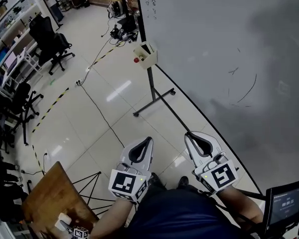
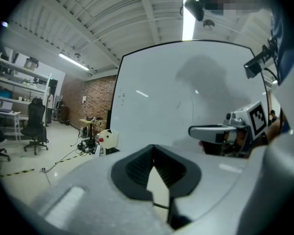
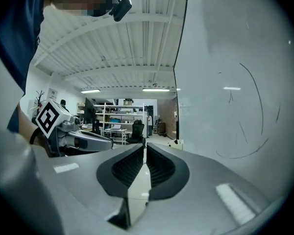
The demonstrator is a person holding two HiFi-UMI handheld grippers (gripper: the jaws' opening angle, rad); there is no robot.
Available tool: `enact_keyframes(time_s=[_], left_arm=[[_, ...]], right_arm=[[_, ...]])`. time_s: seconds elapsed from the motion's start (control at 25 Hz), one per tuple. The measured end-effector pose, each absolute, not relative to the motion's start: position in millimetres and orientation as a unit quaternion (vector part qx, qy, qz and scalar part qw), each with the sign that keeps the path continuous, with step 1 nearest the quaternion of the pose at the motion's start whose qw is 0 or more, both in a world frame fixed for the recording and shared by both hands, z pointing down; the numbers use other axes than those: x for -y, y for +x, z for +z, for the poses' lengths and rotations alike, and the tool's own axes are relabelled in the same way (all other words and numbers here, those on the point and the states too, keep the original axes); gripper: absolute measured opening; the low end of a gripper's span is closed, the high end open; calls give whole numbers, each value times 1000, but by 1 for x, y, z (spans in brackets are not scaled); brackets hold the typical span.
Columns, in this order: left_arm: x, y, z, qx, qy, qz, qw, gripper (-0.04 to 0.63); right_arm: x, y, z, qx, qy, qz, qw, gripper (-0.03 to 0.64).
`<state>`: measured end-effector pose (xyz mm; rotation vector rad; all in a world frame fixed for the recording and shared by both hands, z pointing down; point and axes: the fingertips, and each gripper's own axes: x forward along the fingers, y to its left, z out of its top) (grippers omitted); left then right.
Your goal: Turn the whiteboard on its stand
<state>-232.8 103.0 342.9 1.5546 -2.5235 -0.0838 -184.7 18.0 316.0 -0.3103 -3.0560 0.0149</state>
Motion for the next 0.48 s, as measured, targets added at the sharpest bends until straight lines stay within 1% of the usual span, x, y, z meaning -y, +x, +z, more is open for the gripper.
enact_keyframes(time_s=[0.28,0.48], left_arm=[[-88,-240,341,835,542,-41,87,6],[-97,-260,342,835,542,-43,88,5]], right_arm=[[-14,-199,324,995,-88,5,40,17],[-22,-214,331,996,-85,-2,39,17]])
